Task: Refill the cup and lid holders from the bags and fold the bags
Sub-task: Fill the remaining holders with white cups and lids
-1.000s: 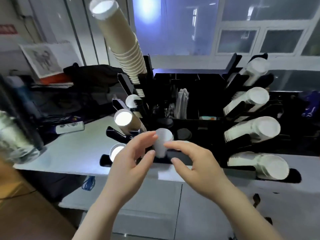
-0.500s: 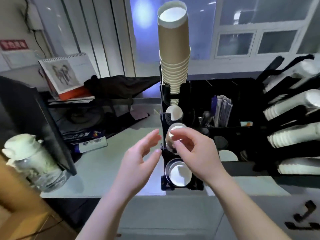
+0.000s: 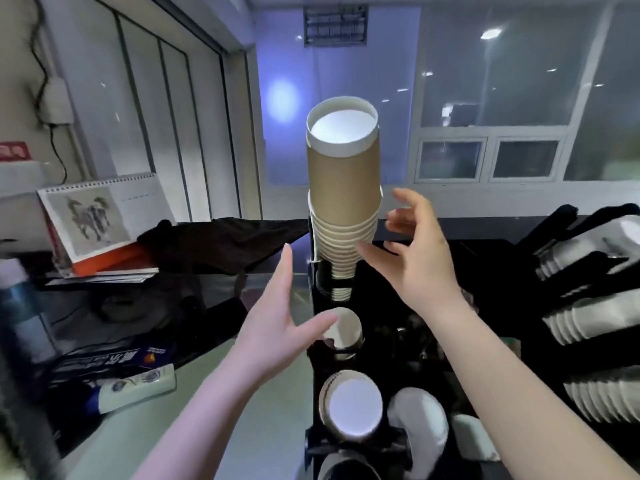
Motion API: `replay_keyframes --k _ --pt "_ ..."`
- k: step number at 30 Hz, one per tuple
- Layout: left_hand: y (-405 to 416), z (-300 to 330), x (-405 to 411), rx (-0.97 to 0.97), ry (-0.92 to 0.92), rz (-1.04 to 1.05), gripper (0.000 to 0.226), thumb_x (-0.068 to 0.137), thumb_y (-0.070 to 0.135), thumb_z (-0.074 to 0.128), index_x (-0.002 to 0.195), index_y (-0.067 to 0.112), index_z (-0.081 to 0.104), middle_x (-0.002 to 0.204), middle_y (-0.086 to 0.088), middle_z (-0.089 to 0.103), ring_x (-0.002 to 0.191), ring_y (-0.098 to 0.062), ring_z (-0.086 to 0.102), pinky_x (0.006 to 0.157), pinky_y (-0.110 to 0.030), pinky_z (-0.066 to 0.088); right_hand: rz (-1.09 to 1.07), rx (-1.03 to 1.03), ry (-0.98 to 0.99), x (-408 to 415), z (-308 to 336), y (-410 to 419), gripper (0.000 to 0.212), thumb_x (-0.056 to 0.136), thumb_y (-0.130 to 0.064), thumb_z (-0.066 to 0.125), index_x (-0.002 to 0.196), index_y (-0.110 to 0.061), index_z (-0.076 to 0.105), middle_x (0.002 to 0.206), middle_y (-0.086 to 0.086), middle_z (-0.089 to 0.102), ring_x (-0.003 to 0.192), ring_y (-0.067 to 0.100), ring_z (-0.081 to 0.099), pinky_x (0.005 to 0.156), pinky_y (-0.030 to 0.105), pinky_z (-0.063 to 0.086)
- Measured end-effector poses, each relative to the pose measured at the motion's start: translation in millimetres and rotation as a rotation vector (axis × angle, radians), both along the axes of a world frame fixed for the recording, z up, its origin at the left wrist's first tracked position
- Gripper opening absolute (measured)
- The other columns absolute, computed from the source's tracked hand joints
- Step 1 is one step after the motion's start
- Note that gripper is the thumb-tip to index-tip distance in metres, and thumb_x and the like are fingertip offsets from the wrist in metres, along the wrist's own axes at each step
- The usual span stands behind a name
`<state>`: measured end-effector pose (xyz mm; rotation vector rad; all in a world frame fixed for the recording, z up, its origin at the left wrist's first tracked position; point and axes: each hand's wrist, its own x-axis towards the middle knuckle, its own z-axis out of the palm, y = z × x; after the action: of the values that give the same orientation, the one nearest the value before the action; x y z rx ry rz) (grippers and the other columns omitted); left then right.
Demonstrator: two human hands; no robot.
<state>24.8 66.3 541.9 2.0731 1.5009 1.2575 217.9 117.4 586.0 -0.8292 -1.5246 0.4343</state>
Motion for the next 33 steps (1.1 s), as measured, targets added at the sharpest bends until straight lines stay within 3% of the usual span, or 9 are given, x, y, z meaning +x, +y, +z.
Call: replay_keyframes --k 3,5,7,11,15,20,24,28,33 --pt "32 20 9 0.02 -0.087 -0.051 0.101 0.083 0.032 0.069 0.154 0.017 -0.002 0.144 0.034 0.014 0.124 0.028 0.015 0.096 0.001 0.017 0.027 -0.025 -0.137 -7 11 26 0.096 0.052 -0.054 0.079 0.136 -0.032 0.038 0.13 0.0 0.051 0.12 0.01 0.049 0.1 0.043 0.045" --pt "50 33 16 0.051 -0.152 -0.132 0.088 0.081 0.023 0.07 0.151 0.013 0.018 0.128 0.043 0.038 0.114 0.03 0.034 0.084 0.006 0.027 0.119 -0.068 -0.119 -10 13 34 0.095 0.048 -0.05 0.081 0.132 -0.04 0.038 0.126 -0.01 0.057 0.117 0.005 0.054 0.097 0.037 0.048" --pt "64 41 20 0.076 -0.19 -0.18 0.072 0.075 0.021 0.073 0.138 0.021 0.038 0.113 0.041 0.056 0.109 0.02 0.049 0.079 0.002 0.034 0.211 -0.115 -0.086 -12 12 37 0.092 0.049 -0.04 0.084 0.131 -0.04 0.041 0.117 -0.021 0.062 0.108 -0.003 0.059 0.084 0.022 0.052" --pt "88 42 26 0.062 -0.269 -0.23 0.072 0.064 0.016 0.076 0.128 0.029 0.045 0.115 0.026 0.061 0.109 0.01 0.056 0.082 -0.01 0.045 0.229 -0.092 -0.131 -15 17 38 0.085 0.055 -0.021 0.087 0.128 -0.039 0.046 0.115 -0.022 0.063 0.107 -0.005 0.059 0.078 0.014 0.05" --pt "101 34 27 0.051 -0.314 -0.221 0.069 0.06 0.022 0.078 0.122 0.035 0.05 0.114 0.02 0.064 0.106 0.005 0.06 0.083 -0.02 0.051 0.195 -0.093 -0.084 -14 19 41 0.08 0.056 -0.02 0.087 0.127 -0.029 0.05 0.117 -0.011 0.066 0.111 0.007 0.061 0.092 0.038 0.053" --pt "109 33 20 -0.005 -0.27 -0.216 0.072 0.055 0.032 0.08 0.12 0.036 0.051 0.114 0.017 0.065 0.106 -0.002 0.062 0.09 -0.044 0.052 0.087 -0.11 -0.049 -15 14 40 0.085 0.052 -0.036 0.088 0.128 -0.034 0.05 0.117 -0.016 0.066 0.109 0.002 0.062 0.09 0.039 0.055" --pt "107 29 22 0.015 -0.116 -0.152 0.074 0.059 0.035 0.08 0.117 0.054 0.037 0.107 0.033 0.06 0.101 0.007 0.058 0.078 -0.027 0.048 0.029 -0.077 -0.034 -21 15 36 0.074 0.056 -0.04 0.086 0.122 -0.041 0.052 0.114 -0.019 0.067 0.106 0.001 0.063 0.089 0.039 0.054" --pt "109 28 19 0.005 -0.084 -0.101 0.075 0.063 0.044 0.075 0.128 0.043 0.038 0.114 0.025 0.059 0.112 -0.011 0.057 0.087 -0.039 0.049 0.027 -0.078 0.003 -24 16 32 0.075 0.053 -0.039 0.086 0.121 -0.039 0.053 0.114 -0.016 0.068 0.107 0.005 0.063 0.091 0.043 0.053" --pt "112 24 17 0.013 -0.084 -0.109 0.073 0.062 0.05 0.075 0.125 0.046 0.038 0.113 0.028 0.056 0.105 -0.006 0.056 0.084 -0.035 0.047 0.013 -0.053 0.089 -30 22 25 0.081 0.049 -0.043 0.088 0.122 -0.029 0.054 0.113 -0.008 0.069 0.107 0.01 0.064 0.09 0.045 0.052"
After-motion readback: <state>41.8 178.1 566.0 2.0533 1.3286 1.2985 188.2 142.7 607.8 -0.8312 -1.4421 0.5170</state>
